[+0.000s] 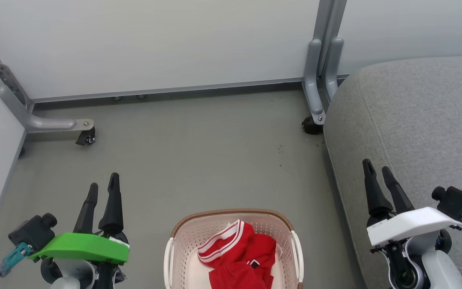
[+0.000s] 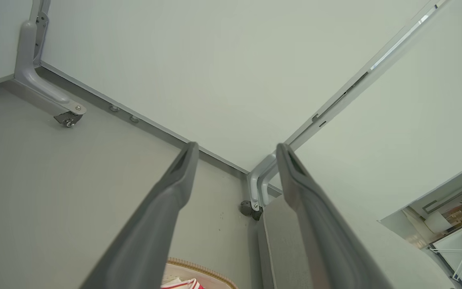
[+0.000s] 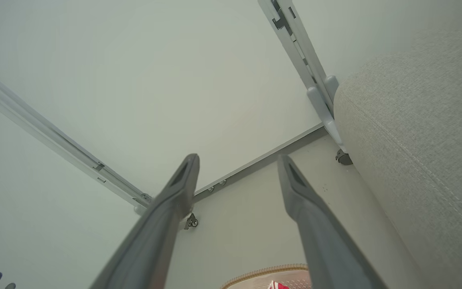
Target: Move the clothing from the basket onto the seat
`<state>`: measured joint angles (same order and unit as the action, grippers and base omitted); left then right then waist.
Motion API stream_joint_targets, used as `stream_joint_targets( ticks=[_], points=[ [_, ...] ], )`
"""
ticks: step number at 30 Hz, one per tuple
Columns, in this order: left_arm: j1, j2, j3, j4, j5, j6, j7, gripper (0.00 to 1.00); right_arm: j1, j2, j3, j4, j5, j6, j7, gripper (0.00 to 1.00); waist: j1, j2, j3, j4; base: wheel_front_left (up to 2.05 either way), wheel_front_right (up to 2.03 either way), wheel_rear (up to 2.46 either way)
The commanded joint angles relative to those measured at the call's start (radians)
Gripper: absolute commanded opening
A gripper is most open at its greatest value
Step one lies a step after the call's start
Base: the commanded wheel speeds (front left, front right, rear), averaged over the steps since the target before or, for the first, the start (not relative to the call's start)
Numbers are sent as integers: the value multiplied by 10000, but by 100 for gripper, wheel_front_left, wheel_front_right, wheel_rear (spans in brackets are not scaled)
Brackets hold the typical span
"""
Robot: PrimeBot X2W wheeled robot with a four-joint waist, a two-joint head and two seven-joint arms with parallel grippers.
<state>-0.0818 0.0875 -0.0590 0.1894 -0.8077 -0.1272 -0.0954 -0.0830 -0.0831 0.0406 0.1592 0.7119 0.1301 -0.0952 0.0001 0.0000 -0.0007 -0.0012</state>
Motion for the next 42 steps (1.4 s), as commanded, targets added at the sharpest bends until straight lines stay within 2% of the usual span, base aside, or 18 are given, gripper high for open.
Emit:
stream_joint_targets(
  ticks=[1, 16, 42],
  points=[
    [-43, 130, -22, -107, 374, -28, -106, 100, -26, -90, 51, -94, -380, 5, -112, 100, -1, 0, -2, -9, 0, 0, 0],
    [4, 64, -187, 244, 2390, -36, -523, 100, -54, -32, 289, 177, -2209, 6, -536, 100, -1, 0, -6, -67, 0, 0, 0],
    [43, -143, -247, 958, 4882, -46, -1132, 100, 124, 209, 357, 280, -4490, 7, -774, 100, -1, 0, 73, -135, 0, 0, 0]
  ],
)
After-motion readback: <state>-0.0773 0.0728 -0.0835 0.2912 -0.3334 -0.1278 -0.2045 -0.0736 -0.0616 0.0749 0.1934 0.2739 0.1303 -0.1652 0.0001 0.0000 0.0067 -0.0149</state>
